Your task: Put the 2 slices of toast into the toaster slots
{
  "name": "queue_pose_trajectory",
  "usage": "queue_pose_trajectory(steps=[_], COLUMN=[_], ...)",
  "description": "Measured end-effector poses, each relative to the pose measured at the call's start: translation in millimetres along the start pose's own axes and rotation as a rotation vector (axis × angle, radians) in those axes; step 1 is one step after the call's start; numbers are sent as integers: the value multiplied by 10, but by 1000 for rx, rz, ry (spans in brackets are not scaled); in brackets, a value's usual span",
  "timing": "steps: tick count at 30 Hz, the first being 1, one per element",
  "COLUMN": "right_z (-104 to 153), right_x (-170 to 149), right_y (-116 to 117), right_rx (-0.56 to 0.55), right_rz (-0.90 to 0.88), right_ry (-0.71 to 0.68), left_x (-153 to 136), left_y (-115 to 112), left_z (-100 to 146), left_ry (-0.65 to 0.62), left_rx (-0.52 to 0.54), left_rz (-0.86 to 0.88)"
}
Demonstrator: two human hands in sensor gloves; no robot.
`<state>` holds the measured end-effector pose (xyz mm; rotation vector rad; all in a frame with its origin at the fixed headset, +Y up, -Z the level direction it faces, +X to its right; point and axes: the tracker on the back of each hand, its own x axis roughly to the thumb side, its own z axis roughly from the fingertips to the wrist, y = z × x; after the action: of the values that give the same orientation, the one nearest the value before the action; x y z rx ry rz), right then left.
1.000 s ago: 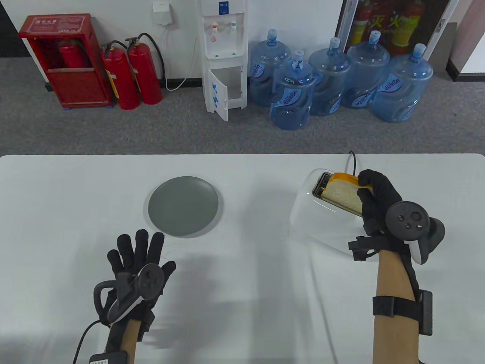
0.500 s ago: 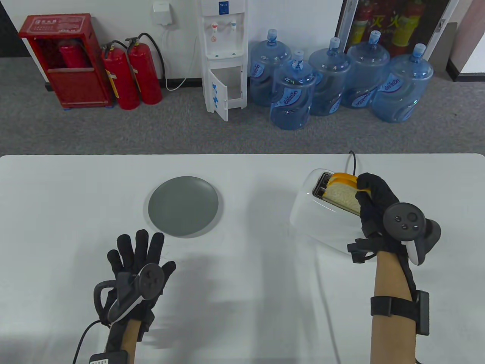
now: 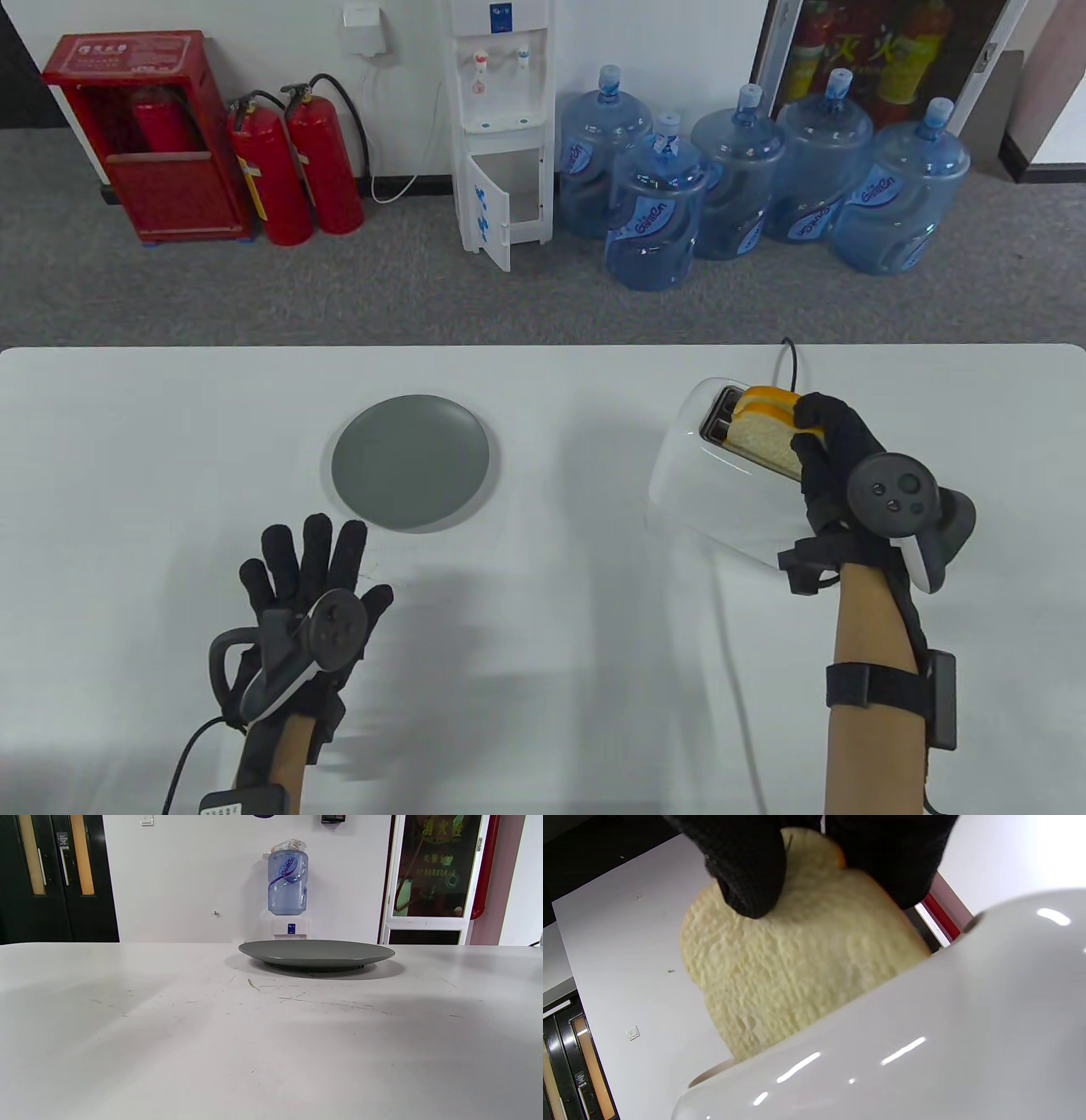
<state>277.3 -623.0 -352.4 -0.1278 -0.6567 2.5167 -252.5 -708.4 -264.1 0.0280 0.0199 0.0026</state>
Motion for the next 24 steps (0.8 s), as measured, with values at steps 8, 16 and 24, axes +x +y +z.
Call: queue_pose_trajectory(steps=[8, 16, 24], right_z=[14, 8, -3], right_x=[3, 6, 13], right_y=[5, 24, 54], right_rx=[14, 51, 99], right_rz=[15, 42, 75], right_ry=[14, 18, 20], left_x=[-4, 1, -5], left_y=[-4, -8, -12], left_z=[-2, -6, -6], left_ry=[0, -4, -2], left_rx=[-3, -5, -9], left_rz=[-1, -1, 7])
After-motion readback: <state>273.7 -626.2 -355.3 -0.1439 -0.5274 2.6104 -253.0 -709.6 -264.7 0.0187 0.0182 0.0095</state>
